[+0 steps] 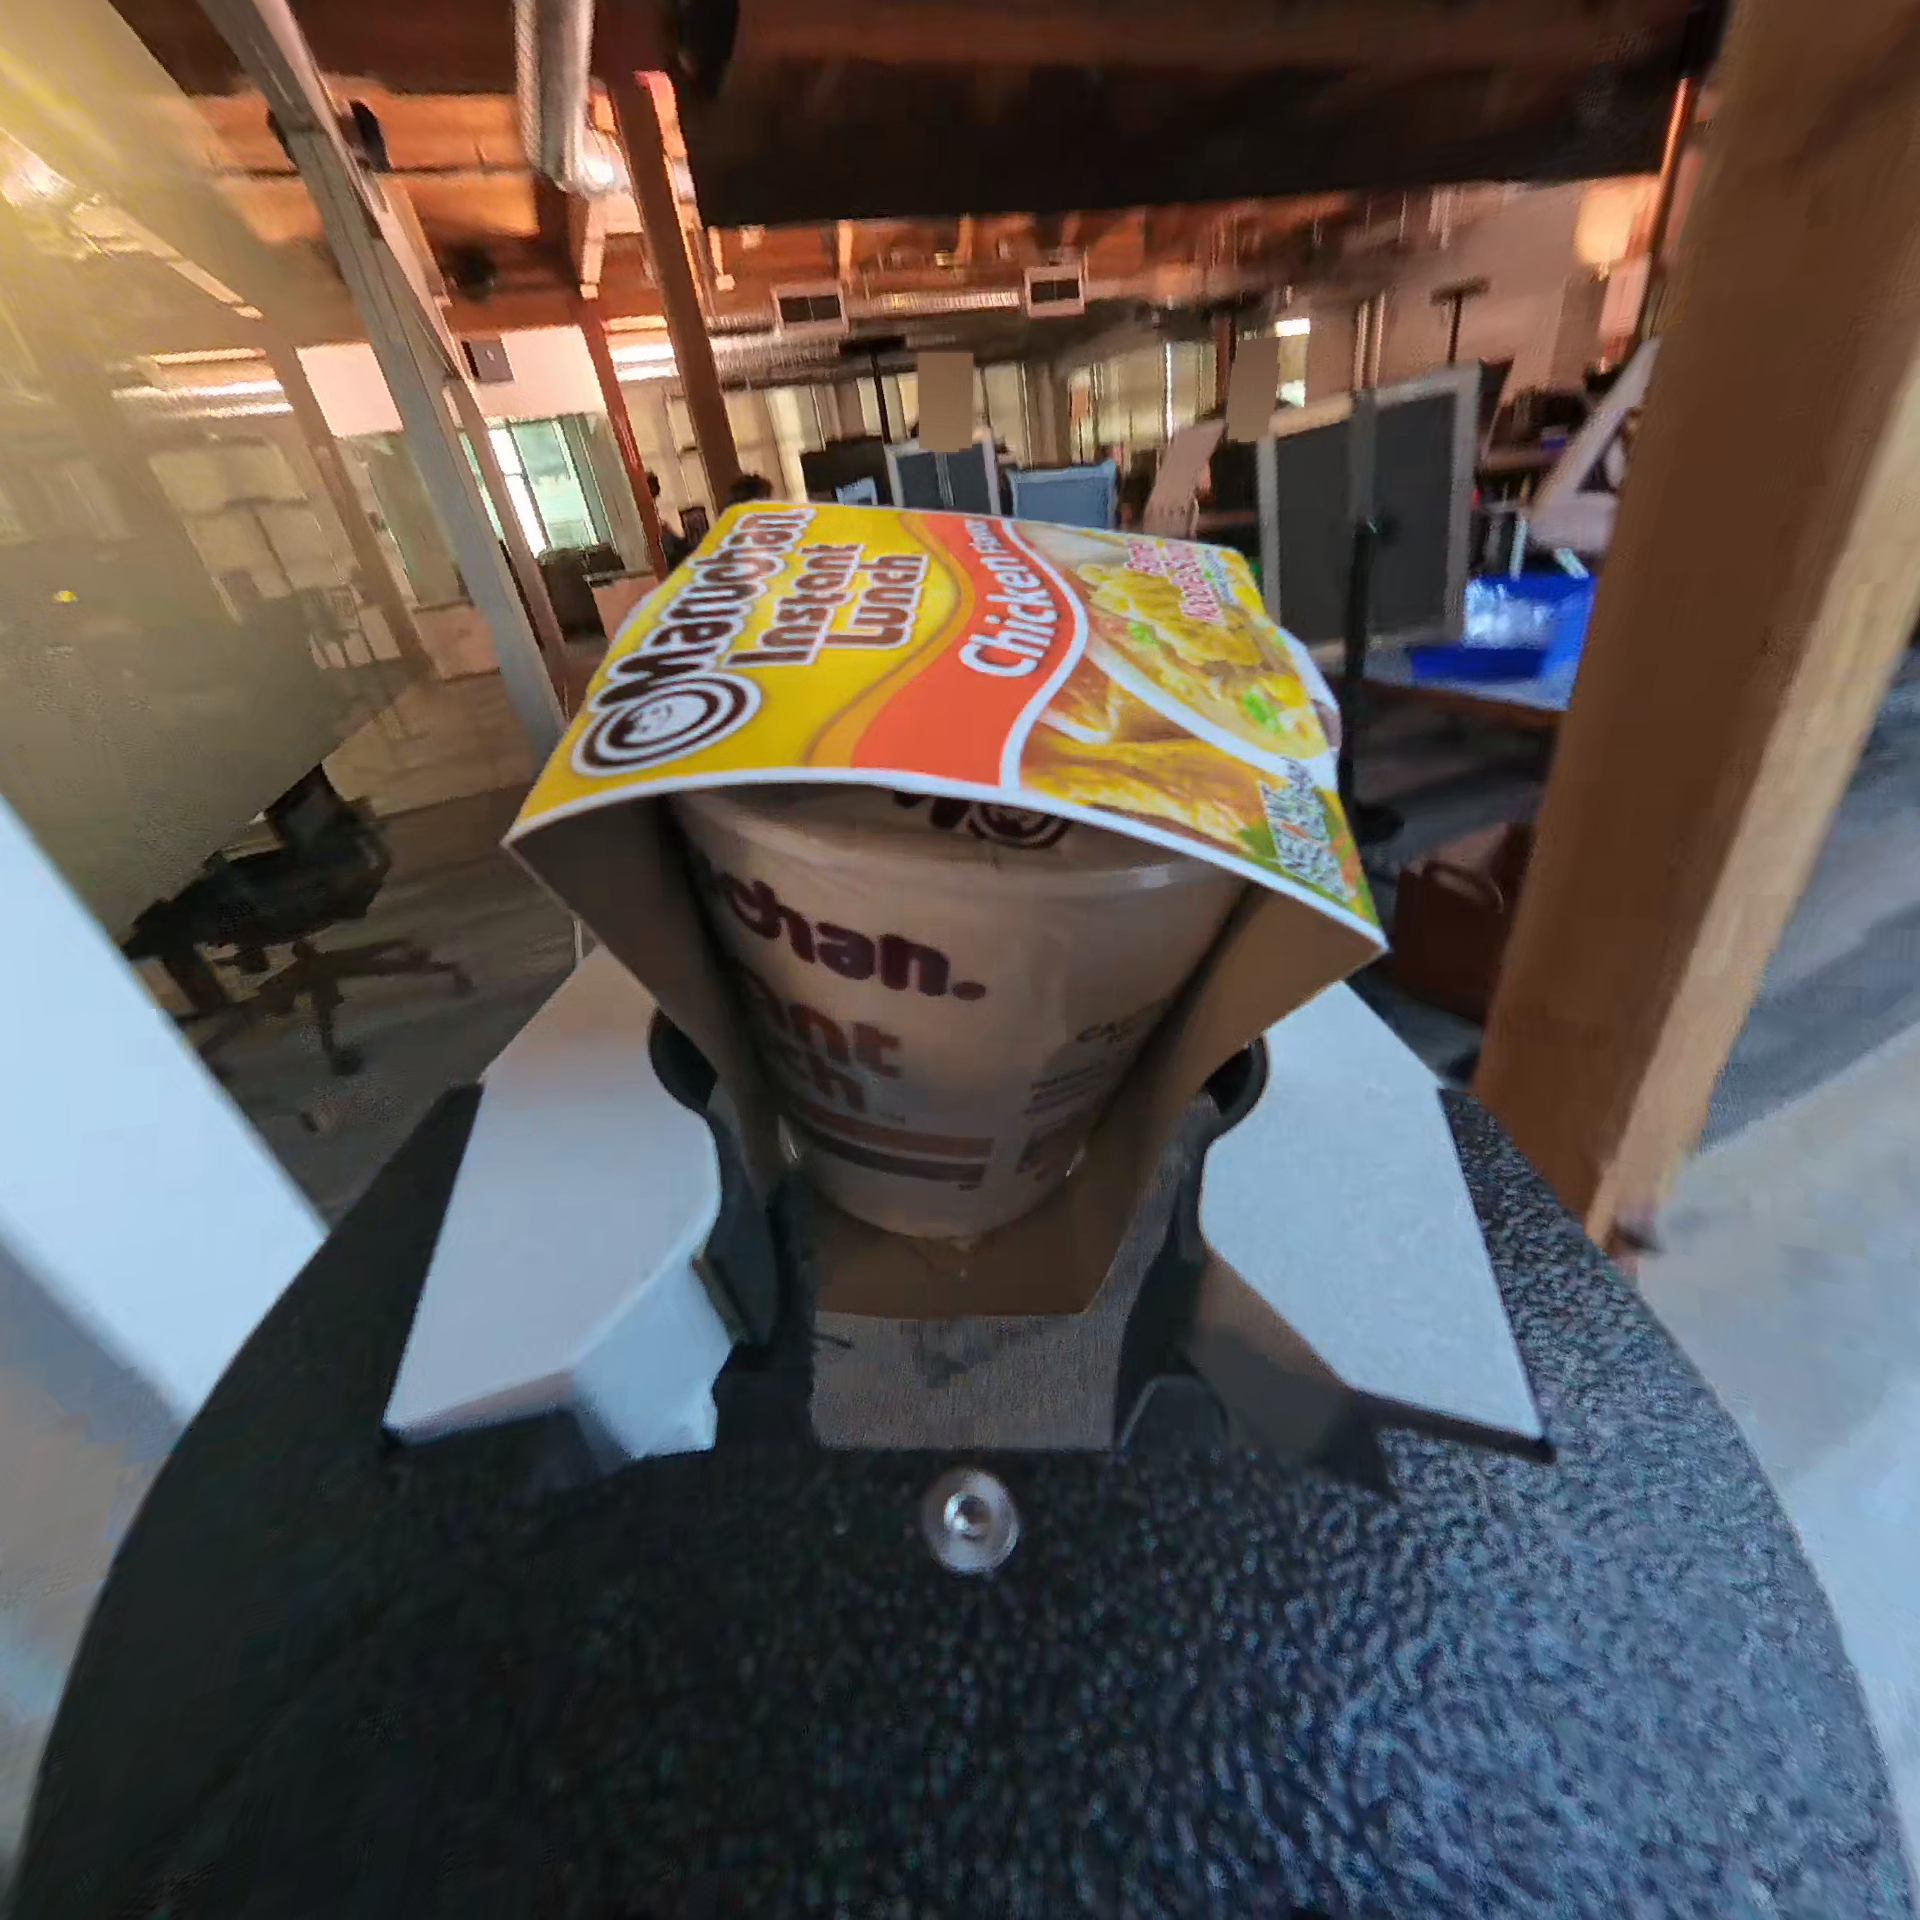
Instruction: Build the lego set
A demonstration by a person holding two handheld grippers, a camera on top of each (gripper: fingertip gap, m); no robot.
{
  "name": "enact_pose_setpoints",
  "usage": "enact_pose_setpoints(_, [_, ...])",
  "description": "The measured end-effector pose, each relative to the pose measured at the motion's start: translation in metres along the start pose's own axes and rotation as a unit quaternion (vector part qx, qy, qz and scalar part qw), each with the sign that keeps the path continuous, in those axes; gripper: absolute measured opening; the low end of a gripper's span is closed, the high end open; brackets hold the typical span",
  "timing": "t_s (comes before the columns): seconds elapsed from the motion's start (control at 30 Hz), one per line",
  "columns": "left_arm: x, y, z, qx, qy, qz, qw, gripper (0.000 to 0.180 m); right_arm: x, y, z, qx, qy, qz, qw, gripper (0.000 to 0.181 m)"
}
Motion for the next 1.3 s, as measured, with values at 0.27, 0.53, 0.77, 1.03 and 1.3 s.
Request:
enact_pose_setpoints(0.27, [-0.104, 0.229, -0.021, -0.022, 0.024, 0.027, 0.999, 0.093, 0.025, 0.339, -0.026, 0.048, -0.004, 0.032, 0.998, 0.091])
enact_pose_setpoints(0.53, [-0.25, 0.376, -0.1, -0.11, -0.024, 0.145, 0.983, 0.092, -0.063, 0.693, -0.005, 0.204, 0.068, 0.135, 0.967, 0.089])
enact_pose_setpoints(0.77, [-0.399, 0.624, -0.109, -0.076, -0.031, 0.122, 0.989, 0.092, -0.108, 0.953, -0.056, 0.108, 0.137, 0.189, 0.966, 0.082])
enact_pose_setpoints(1.03, [-0.521, 0.981, -0.074, 0.022, -0.014, -0.041, 0.999, 0.093, -0.064, 1.145, -0.135, 0.03, 0.059, 0.117, 0.991, 0.079])
enact_pose_setpoints(1.3, [-0.641, 1.257, -0.114, -0.003, -0.003, -0.018, 1.0, 0.093, -0.018, 1.398, -0.212, 0.0, 0.016, 0.081, 0.997, 0.077])
Point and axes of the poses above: each gripper's, where its closed fingertips meet, y out along the fingers, z out of its top, x = y × z across the jaws, the point moved 10 cm from there along -y, back along the fingers, and after that the axes turned 6 degrees about -y, right-handed, at the moved point
